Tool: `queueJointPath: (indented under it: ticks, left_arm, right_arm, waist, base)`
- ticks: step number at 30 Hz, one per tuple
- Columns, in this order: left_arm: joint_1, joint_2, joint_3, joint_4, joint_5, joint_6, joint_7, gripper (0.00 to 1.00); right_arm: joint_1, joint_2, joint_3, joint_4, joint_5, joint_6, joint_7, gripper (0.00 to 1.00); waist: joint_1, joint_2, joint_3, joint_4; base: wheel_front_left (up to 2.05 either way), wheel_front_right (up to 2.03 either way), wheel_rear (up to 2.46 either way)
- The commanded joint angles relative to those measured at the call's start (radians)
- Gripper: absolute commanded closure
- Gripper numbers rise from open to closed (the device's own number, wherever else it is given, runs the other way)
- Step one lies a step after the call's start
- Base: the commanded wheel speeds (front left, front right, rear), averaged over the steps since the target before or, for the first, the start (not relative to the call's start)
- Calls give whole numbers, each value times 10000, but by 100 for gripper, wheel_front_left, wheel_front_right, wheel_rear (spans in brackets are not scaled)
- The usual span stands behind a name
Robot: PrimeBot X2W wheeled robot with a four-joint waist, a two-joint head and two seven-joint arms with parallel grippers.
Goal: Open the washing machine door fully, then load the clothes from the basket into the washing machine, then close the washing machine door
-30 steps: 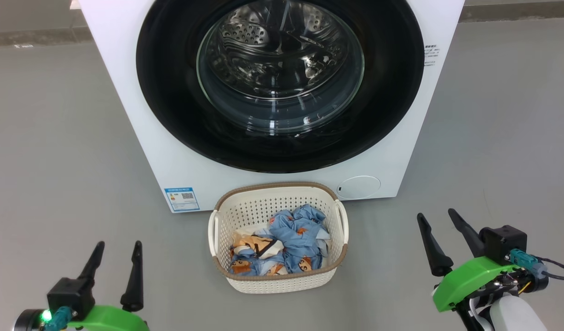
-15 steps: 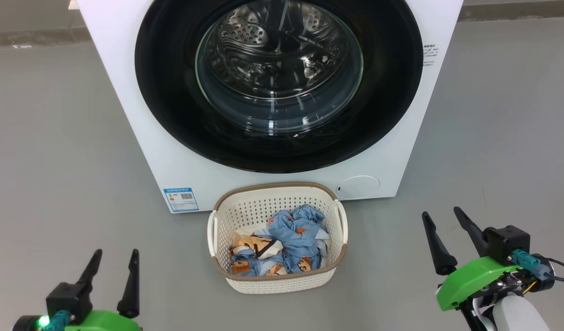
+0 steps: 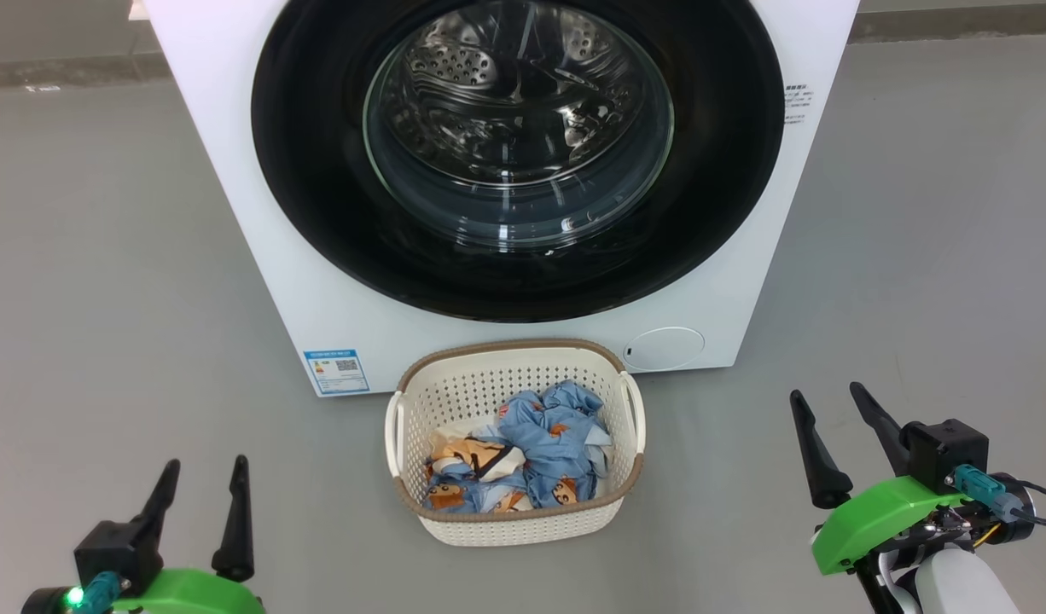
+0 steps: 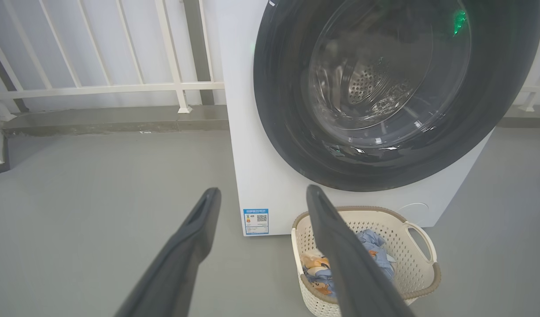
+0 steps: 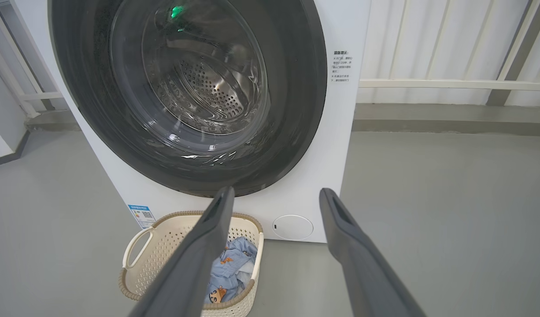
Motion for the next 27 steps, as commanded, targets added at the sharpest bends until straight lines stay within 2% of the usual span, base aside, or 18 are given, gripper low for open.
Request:
queueJointPath:
  ticks: [1,27]
  left_arm:
    - [-407,219,398,-286,-88,54,-132,0]
    - [-600,374,480,-71,-54,-118,-132,0]
  right_arm:
    - [-290,-7,182,-248,-35,16,-75,0]
    - [-349,196,-209,-196,-292,16,-207,0]
  waist:
    - [-1,0,2,-2]
    - [-1,0,60,103]
  base:
    - [0,0,0]
    - [0,0,0]
